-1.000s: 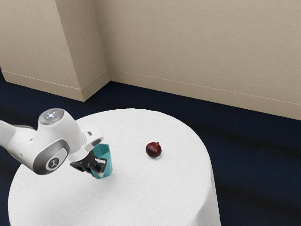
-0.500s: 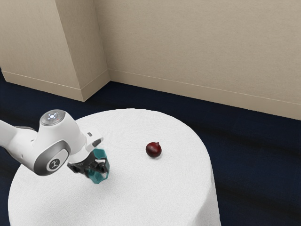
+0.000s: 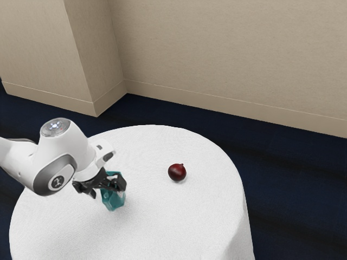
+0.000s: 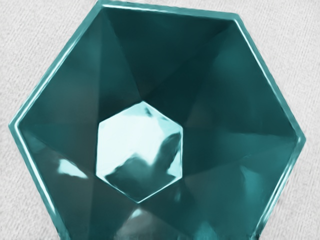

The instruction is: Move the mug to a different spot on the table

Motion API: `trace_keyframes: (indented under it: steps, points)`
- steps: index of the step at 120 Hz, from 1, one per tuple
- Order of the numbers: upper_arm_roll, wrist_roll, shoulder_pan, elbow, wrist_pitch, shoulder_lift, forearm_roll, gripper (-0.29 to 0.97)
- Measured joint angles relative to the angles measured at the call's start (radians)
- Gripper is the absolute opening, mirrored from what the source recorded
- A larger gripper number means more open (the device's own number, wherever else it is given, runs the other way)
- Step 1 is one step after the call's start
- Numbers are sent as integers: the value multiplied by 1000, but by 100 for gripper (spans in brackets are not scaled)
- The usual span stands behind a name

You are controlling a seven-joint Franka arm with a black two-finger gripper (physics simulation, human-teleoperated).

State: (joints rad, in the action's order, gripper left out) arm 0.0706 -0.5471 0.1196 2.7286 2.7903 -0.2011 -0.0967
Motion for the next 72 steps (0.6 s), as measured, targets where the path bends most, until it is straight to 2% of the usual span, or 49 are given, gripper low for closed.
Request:
trace_keyframes:
  steps: [20,36,48,63,72]
  points:
    - [1,-5,-7,-16,-68,-75,0,67]
    - [6,-7,-43,-109,-138,-86,1,67]
    - [17,3,-52,-306,-269,-51,1,68]
    - [20,42,-54,-693,-510,85,0,68]
    - [20,76,-53,-810,-627,124,-1,68]
